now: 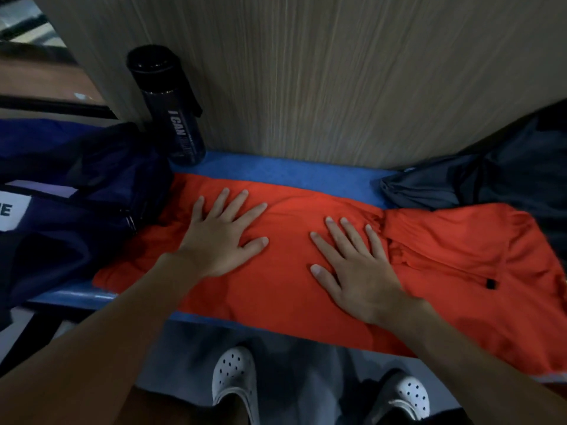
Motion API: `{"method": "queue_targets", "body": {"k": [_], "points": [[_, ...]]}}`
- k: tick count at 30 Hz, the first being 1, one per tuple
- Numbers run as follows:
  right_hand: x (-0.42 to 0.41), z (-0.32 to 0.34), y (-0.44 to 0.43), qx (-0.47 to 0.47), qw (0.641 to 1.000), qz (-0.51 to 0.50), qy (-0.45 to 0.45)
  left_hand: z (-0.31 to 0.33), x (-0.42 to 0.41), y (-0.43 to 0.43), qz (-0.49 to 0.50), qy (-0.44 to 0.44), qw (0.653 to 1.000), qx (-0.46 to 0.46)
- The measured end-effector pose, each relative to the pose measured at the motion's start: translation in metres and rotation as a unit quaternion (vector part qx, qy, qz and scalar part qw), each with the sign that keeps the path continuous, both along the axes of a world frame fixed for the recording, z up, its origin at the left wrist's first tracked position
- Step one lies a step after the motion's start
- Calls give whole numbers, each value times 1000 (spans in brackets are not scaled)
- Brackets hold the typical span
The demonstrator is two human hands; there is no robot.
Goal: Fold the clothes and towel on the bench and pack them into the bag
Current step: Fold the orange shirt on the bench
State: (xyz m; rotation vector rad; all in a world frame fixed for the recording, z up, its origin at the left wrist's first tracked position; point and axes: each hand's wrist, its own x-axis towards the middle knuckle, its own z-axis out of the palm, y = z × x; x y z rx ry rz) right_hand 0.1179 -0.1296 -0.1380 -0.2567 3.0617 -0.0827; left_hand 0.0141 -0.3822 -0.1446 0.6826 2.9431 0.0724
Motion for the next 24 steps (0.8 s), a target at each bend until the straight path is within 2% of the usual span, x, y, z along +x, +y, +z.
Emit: {"method": "queue_targets", "body": {"k": [3,6,7,8,10,11,13,16,18,21,24], "points": [[9,6,3,-17,1000,-4,23,10,3,9,10,-20,999,30],[21,11,14,-14,1000,-13,22,22,17,42,-50,72,990,115],[25,11,19,-12,1000,-15,8,24,23,57,-80,76,985,130],[30,11,25,-13,1000,-17,-2,24,29,70,-106,49,985,124],[40,15,38,-41,999,-20,13,23,39,94,-135,-26,989,47],[45,19,44,-59,997,-28,35,23,41,104,-136,-37,990,14],[58,27,59,-83,989,-71,101,33,41,123,-121,3,992,29],[79,37,95,-77,960,-201,180,58,45,167,-170,96,971,140],[96,40,123,-64,930,-310,187,71,46,206,-243,81,949,183],[120,43,159,-111,864,-475,120,81,48,272,-341,59,923,165],[140,41,183,-160,831,-529,60,87,52,332,-417,39,901,114]]}}
